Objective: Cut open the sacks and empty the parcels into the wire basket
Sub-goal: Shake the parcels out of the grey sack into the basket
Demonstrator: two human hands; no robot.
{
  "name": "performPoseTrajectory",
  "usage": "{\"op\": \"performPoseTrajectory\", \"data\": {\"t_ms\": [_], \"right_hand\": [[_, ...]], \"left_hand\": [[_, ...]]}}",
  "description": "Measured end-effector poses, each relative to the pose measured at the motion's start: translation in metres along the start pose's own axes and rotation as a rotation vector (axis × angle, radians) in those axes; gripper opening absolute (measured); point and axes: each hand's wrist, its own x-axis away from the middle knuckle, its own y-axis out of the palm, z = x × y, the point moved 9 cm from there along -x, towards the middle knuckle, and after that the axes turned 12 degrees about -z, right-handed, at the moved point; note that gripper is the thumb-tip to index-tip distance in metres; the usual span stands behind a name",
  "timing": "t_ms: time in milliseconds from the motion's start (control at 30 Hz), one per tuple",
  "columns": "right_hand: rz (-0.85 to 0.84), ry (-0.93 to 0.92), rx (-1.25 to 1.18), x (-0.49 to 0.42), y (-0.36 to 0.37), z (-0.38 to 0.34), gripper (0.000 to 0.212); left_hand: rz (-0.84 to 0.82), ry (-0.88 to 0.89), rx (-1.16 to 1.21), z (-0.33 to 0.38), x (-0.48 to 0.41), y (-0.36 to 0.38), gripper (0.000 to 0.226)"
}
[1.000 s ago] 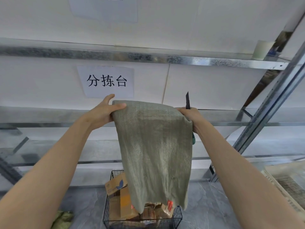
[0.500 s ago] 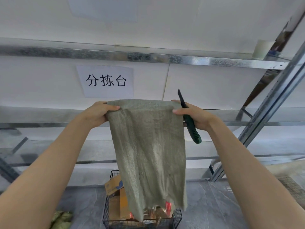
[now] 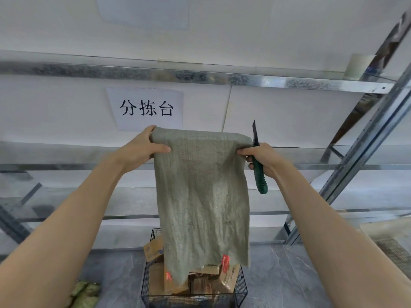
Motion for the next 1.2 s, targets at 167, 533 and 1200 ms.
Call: {"op": "performPoseTrajectory", "data": {"t_ms": [167,533,1200], "right_hand": [[0.065,0.016,-0.022,0.002,-0.006,0.005,0.013],[-0.124,0.075,0.029,0.012,-0.003,0.014,0.027],[-0.205,-0.052,0.004,0.010,0.026,-0.007,0.055]], "left_hand": [[0.117,-0.099,-0.530,0.001,0.000,0.001,0.079],[0.189,-0.056,-0.202,0.004,0.012,-0.009,0.016],[0.224,-0.137,0.112,-0.021,0.021,-0.014,0.028]]}}
